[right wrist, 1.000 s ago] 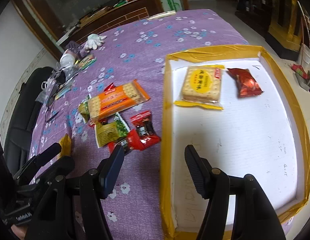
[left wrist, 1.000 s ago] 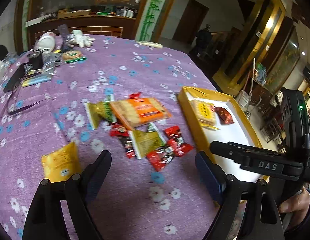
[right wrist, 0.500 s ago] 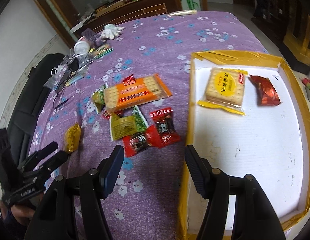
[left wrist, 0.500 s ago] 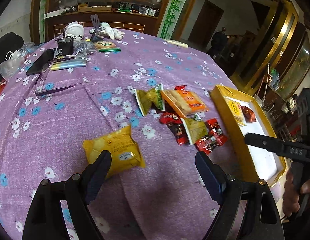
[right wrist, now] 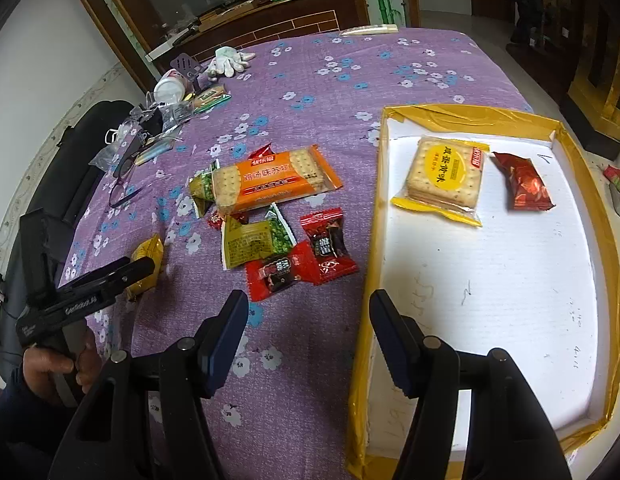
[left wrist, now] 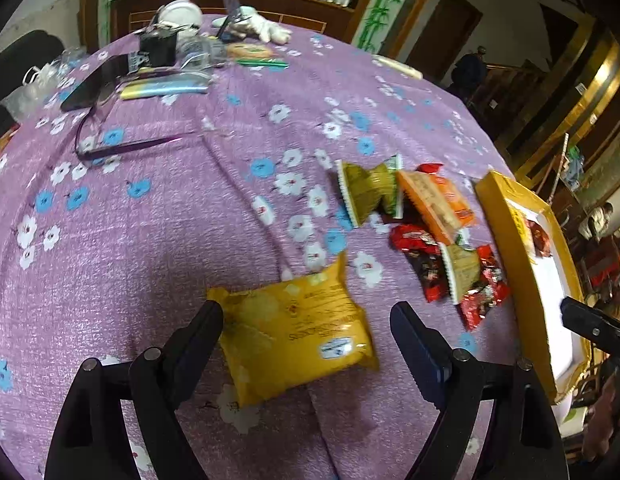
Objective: Organize snacks
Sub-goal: 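Move both grippers back over the snack pile on the tablecloth, then grasp the yellow cheese cracker pack with the left gripper while the right grasps a green-yellow packet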
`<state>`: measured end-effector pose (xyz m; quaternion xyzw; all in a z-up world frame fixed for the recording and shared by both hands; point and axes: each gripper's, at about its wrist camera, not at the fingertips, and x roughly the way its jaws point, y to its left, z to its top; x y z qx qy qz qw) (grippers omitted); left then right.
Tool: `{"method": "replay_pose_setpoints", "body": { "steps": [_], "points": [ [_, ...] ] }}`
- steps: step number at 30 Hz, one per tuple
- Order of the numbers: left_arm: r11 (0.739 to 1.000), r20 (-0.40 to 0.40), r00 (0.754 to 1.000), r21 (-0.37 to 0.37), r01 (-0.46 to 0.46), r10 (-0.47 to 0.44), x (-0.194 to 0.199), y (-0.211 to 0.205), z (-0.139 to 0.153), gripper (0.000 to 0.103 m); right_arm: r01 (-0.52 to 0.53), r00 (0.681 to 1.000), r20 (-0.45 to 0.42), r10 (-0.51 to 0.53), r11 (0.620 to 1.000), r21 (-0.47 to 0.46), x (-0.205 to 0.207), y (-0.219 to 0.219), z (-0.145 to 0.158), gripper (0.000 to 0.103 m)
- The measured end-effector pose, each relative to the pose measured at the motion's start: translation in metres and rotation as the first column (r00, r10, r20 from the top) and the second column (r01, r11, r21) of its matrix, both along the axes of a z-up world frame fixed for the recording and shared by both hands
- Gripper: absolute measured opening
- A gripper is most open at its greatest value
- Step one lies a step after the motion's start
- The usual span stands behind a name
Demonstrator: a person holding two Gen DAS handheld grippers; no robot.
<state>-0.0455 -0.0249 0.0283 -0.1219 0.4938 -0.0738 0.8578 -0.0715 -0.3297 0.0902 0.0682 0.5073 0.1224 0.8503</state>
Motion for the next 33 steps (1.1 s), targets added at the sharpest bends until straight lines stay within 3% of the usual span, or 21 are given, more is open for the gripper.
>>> {"method": "replay_pose_setpoints", "body": {
  "steps": [6, 10, 17, 25, 29, 33],
  "points": [
    [0.998, 0.022, 1.000, 0.062, 0.004, -0.005, -0.001, -0.003, -0.009, 0.087, 0.002, 1.000, -0.006, -0.002, 1.000, -0.001, -0.002, 0.000, -0.002, 0.062],
    [0.993, 0.064, 0.998, 0.116, -0.004, -0.003, -0.009, -0.004, -0.010, 0.076, -0.011, 1.000, -0.010, 0.011, 1.000, 0.004, -0.001, 0.006, -0.002, 0.062],
    [0.994, 0.081, 0.997, 0.109, -0.025, 0.016, -0.022, 0.007, -0.007, 0.069, -0.066, 0.997, -0.032, 0.067, 0.997, 0.037, 0.008, 0.026, -0.006, 0.062],
    [0.993, 0.080, 0.997, 0.114, -0.025, 0.016, -0.038, 0.015, 0.000, 0.069, -0.096, 0.984, -0.128, 0.122, 0.976, 0.196, 0.066, 0.047, -0.026, 0.062],
    [0.994, 0.084, 0.996, 0.107, -0.028, 0.019, -0.045, 0.022, 0.005, 0.069, -0.118, 0.979, -0.141, 0.146, 0.974, 0.193, 0.097, 0.062, -0.038, 0.062],
    [0.994, 0.091, 0.996, 0.106, -0.030, 0.020, -0.048, 0.025, 0.008, 0.069, -0.138, 0.974, -0.152, 0.166, 0.974, 0.179, 0.104, 0.073, -0.047, 0.062]
  ]
}}
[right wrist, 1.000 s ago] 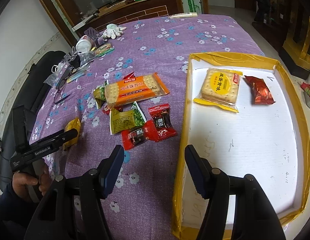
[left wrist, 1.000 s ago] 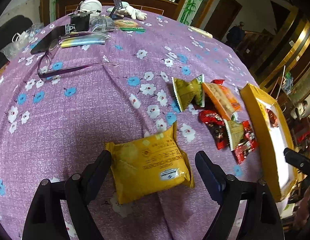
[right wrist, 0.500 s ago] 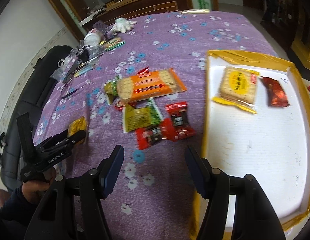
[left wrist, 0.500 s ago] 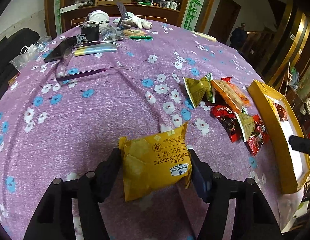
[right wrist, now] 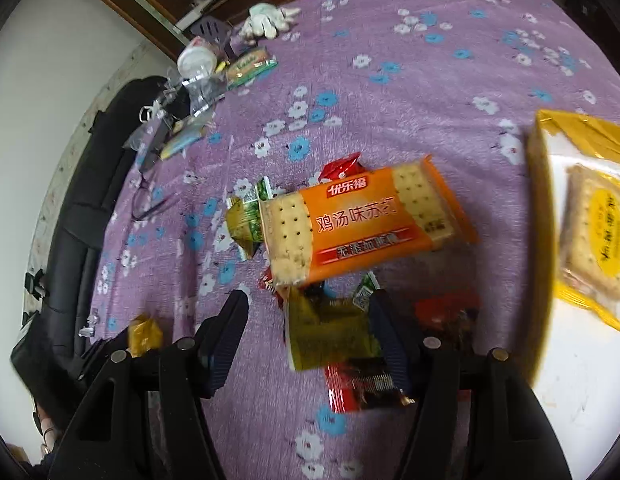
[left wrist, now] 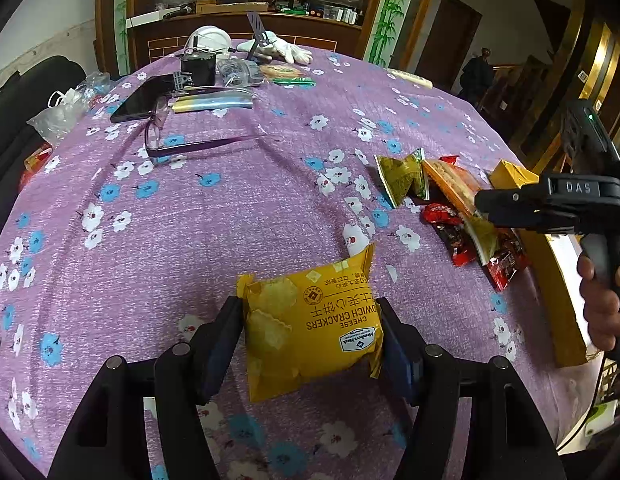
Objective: Organize snacks
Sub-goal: 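Grasp the yellow cheese cracker pack with the left gripper while the right grasps a green-yellow packet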
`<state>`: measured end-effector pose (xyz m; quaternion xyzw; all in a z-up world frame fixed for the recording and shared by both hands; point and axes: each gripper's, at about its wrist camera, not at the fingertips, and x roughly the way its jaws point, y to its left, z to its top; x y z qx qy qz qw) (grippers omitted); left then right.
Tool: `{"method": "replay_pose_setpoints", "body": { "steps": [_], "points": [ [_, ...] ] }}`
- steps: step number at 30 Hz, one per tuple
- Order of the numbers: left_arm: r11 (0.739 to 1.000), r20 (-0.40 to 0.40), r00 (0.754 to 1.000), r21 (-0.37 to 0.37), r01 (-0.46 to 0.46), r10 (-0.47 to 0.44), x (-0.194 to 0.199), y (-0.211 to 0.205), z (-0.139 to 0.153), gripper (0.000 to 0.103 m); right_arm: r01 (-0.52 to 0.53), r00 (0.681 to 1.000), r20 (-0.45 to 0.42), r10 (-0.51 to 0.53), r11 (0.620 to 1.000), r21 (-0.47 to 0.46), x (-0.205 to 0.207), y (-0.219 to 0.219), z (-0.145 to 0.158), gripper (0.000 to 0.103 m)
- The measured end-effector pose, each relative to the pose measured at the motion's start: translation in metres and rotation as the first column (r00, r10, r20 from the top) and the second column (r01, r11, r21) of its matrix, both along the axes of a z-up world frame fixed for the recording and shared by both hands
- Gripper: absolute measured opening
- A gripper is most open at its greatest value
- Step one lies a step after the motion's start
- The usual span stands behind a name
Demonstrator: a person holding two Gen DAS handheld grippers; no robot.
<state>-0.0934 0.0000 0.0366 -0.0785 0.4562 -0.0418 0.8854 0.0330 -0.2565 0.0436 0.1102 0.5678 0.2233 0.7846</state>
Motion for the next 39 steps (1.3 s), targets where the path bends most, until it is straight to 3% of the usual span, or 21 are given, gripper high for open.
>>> {"method": "replay_pose_setpoints", "body": {
  "steps": [3, 8, 10, 13, 16, 20, 22, 25, 28, 30, 33, 39],
  "points": [
    [1.000, 0.008, 1.000, -0.006, 0.001, -0.001, 0.000, 0.003, 0.002, 0.069, -0.088, 0.996, -0.007, 0.088, 0.996, 0.013, -0.020, 0.017, 0.000, 0.062],
    [1.000, 0.026, 1.000, -0.013, -0.002, 0.002, 0.004, 0.007, 0.008, 0.069, -0.292, 0.950, -0.086, 0.299, 0.952, 0.086, -0.077, 0.044, -0.005, 0.062],
    [1.000, 0.027, 1.000, -0.014, 0.002, -0.001, 0.005, 0.007, 0.009, 0.069, -0.332, 0.941, -0.057, 0.334, 0.942, 0.051, -0.090, 0.047, 0.001, 0.062],
    [1.000, 0.023, 1.000, -0.012, 0.008, -0.007, 0.005, 0.005, 0.009, 0.069, -0.337, 0.941, 0.011, 0.337, 0.941, -0.014, -0.088, 0.047, 0.014, 0.062],
    [1.000, 0.027, 0.999, -0.012, 0.017, -0.017, 0.003, 0.003, 0.010, 0.069, -0.277, 0.960, 0.041, 0.278, 0.961, -0.012, -0.072, 0.043, 0.018, 0.062],
    [1.000, 0.029, 0.999, -0.013, 0.019, -0.018, 0.000, 0.003, 0.012, 0.069, -0.203, 0.979, 0.030, 0.204, 0.979, -0.025, -0.045, 0.044, 0.000, 0.063],
    [1.000, 0.030, 0.999, -0.011, 0.017, -0.016, -0.002, 0.005, 0.013, 0.069, -0.186, 0.983, 0.002, 0.186, 0.982, 0.014, -0.040, 0.046, -0.009, 0.063],
    [1.000, 0.032, 0.999, -0.016, 0.006, -0.006, -0.004, 0.010, 0.013, 0.069, -0.233, 0.970, -0.056, 0.237, 0.970, 0.065, -0.058, 0.053, -0.015, 0.063],
    [1.000, 0.039, 0.999, -0.015, -0.004, 0.005, -0.005, 0.015, 0.015, 0.069, -0.317, 0.936, -0.117, 0.331, 0.940, 0.125, -0.086, 0.065, -0.017, 0.063],
    [1.000, 0.042, 0.999, -0.018, -0.014, 0.015, -0.005, 0.020, 0.016, 0.069, -0.373, 0.920, -0.099, 0.379, 0.925, 0.074, -0.098, 0.070, -0.009, 0.063],
    [1.000, 0.043, 0.999, -0.021, -0.022, 0.023, -0.006, 0.023, 0.016, 0.069, -0.380, 0.925, -0.008, 0.380, 0.923, -0.062, -0.102, 0.070, 0.006, 0.063],
    [1.000, 0.042, 0.999, -0.018, -0.005, 0.006, -0.007, 0.020, 0.015, 0.069, -0.376, 0.925, 0.024, 0.380, 0.920, -0.111, -0.091, 0.084, 0.009, 0.063]
  ]
}}
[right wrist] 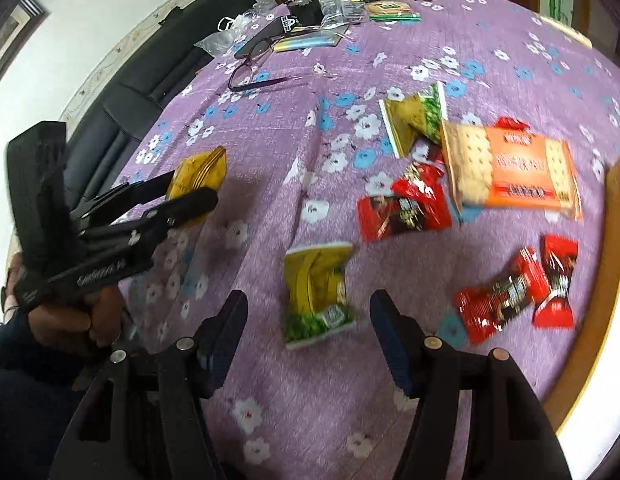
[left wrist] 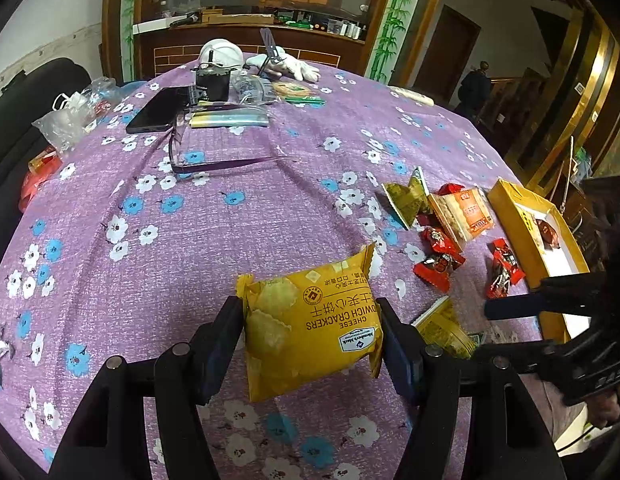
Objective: Organize snacks
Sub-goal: 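Grasp the yellow cheese cracker pack with the left gripper while the right grasps a green-yellow packet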
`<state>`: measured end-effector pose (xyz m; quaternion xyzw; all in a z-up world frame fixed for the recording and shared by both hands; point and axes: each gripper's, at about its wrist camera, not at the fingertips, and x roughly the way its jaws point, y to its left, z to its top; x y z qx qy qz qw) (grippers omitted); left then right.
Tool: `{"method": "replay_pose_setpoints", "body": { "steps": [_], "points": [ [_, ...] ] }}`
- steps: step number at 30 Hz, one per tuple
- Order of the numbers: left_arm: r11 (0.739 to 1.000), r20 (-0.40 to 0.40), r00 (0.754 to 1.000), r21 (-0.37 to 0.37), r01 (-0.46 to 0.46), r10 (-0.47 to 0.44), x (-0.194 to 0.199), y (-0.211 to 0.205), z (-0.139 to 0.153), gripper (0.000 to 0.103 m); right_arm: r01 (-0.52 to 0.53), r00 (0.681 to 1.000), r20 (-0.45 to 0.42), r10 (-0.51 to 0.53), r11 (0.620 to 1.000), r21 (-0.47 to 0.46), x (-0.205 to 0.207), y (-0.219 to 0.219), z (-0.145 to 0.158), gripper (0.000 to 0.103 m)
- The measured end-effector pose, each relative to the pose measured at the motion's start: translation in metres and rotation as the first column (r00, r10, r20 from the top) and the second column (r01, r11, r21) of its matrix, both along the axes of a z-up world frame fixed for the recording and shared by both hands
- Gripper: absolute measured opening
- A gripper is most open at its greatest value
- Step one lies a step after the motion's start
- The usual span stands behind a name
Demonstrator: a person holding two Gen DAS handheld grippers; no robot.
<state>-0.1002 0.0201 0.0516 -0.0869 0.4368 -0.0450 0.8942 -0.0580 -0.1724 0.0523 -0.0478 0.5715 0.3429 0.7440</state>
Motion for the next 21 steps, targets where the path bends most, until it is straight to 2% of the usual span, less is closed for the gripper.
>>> {"method": "replay_pose_setpoints", "body": {
  "steps": [2, 5, 7, 9, 16, 21],
  "points": [
    [1.000, 0.001, 1.000, 0.002, 0.004, -0.004, -0.001, -0.001, 0.001, 0.069, 0.012, 1.000, -0.017, -0.012, 0.999, -0.034, 0.001, 0.007, -0.010, 0.062],
    [1.000, -0.001, 1.000, 0.003, 0.007, -0.007, -0.002, -0.002, 0.000, 0.069, 0.007, 1.000, -0.025, -0.009, 0.996, -0.086, 0.002, 0.017, -0.025, 0.047],
    [1.000, -0.004, 1.000, 0.004, 0.010, -0.010, -0.002, -0.003, -0.001, 0.069, -0.005, 1.000, 0.030, 0.009, 0.992, -0.124, -0.005, 0.022, -0.026, 0.046],
    [1.000, -0.005, 1.000, 0.006, 0.015, -0.015, -0.002, -0.005, -0.001, 0.069, -0.002, 0.997, 0.070, 0.013, 0.988, -0.155, -0.007, 0.025, -0.026, 0.036],
    [0.998, 0.005, 0.998, 0.014, 0.058, -0.059, 0.005, -0.023, 0.002, 0.069, 0.094, 0.995, 0.040, -0.092, 0.993, -0.064, -0.011, -0.007, -0.018, 0.029],
    [0.994, 0.009, 0.994, 0.027, 0.108, -0.108, 0.008, -0.044, 0.005, 0.069, 0.149, 0.987, 0.063, -0.148, 0.989, -0.012, -0.015, -0.026, -0.004, 0.029]
  ]
}}
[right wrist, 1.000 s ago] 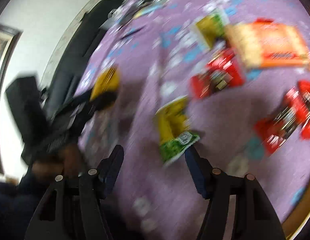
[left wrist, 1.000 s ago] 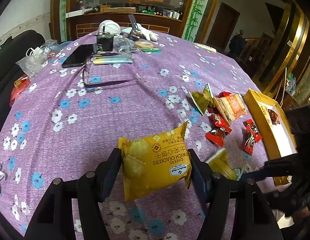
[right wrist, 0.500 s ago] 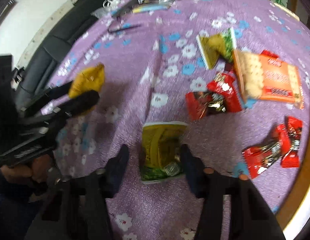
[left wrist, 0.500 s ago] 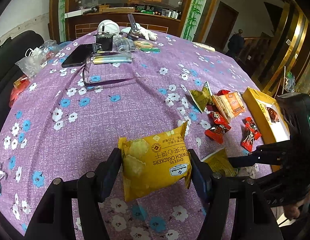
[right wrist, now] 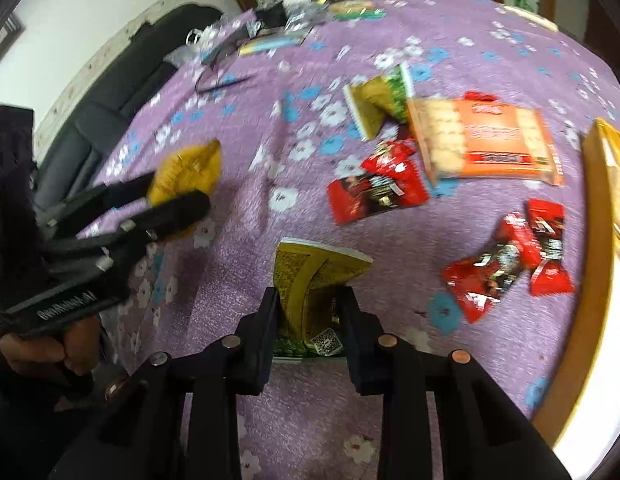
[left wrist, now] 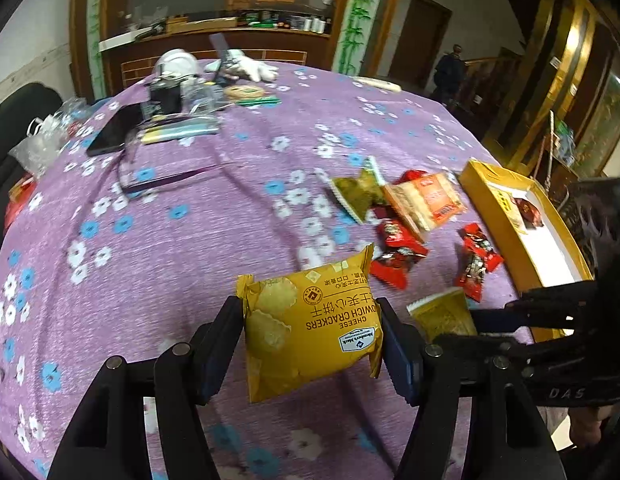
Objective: Organize snacks
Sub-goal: 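Carry the cheese cracker pack and green-yellow packet over the white tray with both grippers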
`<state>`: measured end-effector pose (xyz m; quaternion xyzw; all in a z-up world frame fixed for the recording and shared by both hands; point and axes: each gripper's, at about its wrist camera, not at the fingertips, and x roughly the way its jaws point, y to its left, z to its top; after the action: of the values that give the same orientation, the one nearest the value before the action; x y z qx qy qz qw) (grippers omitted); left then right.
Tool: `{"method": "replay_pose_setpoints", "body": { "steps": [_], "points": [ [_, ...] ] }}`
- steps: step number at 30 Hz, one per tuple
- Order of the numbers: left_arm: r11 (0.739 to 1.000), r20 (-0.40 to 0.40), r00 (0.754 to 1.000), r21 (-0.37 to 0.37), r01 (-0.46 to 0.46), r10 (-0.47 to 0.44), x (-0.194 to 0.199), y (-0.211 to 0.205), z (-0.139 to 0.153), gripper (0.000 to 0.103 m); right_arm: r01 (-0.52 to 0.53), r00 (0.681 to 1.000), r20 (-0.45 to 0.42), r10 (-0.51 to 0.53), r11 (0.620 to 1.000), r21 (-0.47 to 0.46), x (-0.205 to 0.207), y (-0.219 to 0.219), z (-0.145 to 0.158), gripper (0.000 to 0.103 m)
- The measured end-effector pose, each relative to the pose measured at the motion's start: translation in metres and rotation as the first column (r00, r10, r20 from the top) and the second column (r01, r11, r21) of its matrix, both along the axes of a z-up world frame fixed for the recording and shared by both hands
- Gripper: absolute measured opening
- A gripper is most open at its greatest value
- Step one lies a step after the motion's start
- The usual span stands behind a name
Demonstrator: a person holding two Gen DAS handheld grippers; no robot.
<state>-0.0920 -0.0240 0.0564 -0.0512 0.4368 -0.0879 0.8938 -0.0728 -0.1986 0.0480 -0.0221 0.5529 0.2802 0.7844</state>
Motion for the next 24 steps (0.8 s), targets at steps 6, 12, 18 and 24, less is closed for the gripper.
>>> {"method": "replay_pose_setpoints", "body": {
  "steps": [6, 12, 18, 24],
  "points": [
    [0.997, 0.018, 0.997, 0.032, 0.070, -0.071, 0.002, -0.032, 0.007, 0.069, 0.057, 0.998, 0.034, -0.058, 0.998, 0.029, -0.008, -0.024, 0.015, 0.025],
    [0.990, 0.032, 0.991, 0.063, 0.124, -0.127, 0.004, -0.058, 0.014, 0.069, 0.122, 0.992, 0.026, -0.124, 0.990, 0.064, -0.010, -0.052, 0.022, 0.006],
    [0.992, 0.027, 0.994, 0.062, 0.108, -0.110, 0.008, -0.063, 0.015, 0.069, 0.148, 0.989, 0.012, -0.149, 0.987, 0.065, -0.010, -0.066, 0.022, 0.006],
    [0.995, 0.027, 0.996, 0.058, 0.082, -0.083, 0.002, -0.056, 0.016, 0.069, 0.179, 0.984, -0.043, -0.176, 0.980, 0.086, -0.001, -0.069, 0.016, 0.014]
  ]
}}
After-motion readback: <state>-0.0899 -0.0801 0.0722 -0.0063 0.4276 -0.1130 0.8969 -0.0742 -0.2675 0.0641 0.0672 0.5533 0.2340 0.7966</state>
